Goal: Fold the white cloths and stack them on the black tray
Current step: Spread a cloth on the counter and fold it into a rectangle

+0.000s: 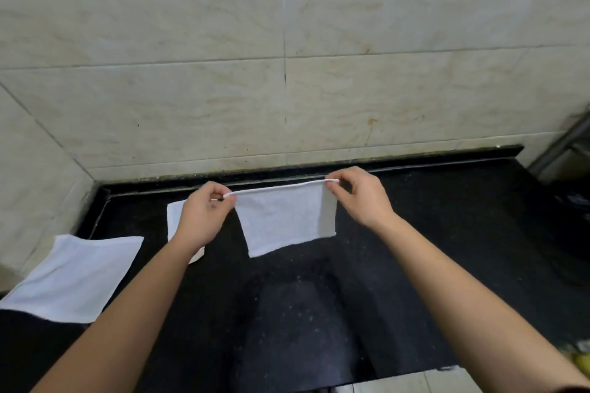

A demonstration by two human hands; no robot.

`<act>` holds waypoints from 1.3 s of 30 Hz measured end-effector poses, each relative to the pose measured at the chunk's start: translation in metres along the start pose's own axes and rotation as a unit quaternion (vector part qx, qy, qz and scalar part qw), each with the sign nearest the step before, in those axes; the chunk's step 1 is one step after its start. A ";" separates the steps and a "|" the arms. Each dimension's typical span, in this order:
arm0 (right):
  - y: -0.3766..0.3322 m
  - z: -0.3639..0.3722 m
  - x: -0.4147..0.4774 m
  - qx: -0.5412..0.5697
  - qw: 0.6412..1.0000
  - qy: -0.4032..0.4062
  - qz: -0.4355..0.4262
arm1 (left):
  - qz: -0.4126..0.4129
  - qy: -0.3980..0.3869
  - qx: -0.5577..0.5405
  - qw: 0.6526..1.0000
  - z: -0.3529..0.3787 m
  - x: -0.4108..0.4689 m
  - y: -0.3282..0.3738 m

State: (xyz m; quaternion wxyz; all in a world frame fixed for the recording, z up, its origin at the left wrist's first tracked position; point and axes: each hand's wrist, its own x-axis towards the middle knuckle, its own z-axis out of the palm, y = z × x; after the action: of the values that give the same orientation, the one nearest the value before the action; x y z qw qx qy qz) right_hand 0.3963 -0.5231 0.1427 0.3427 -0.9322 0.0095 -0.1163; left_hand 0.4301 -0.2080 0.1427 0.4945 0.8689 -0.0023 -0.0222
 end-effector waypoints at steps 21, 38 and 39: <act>0.102 0.108 -0.202 -0.224 0.901 -0.353 -0.118 | 0.145 -0.271 0.322 0.896 0.070 -0.176 -0.186; 0.099 0.095 -0.150 -0.003 0.921 -0.362 0.147 | -0.119 -0.255 0.137 0.950 0.057 -0.131 -0.164; 0.102 0.098 -0.143 0.037 0.923 -0.335 0.187 | -0.153 -0.222 0.106 0.957 0.058 -0.124 -0.163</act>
State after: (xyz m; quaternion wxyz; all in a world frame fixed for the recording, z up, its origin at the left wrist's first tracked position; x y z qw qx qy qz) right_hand 0.2854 -0.5243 -0.0252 0.3757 -0.8845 0.0637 0.2691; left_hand 0.3014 -0.1716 -0.0222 0.3772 0.8797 0.0184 -0.2890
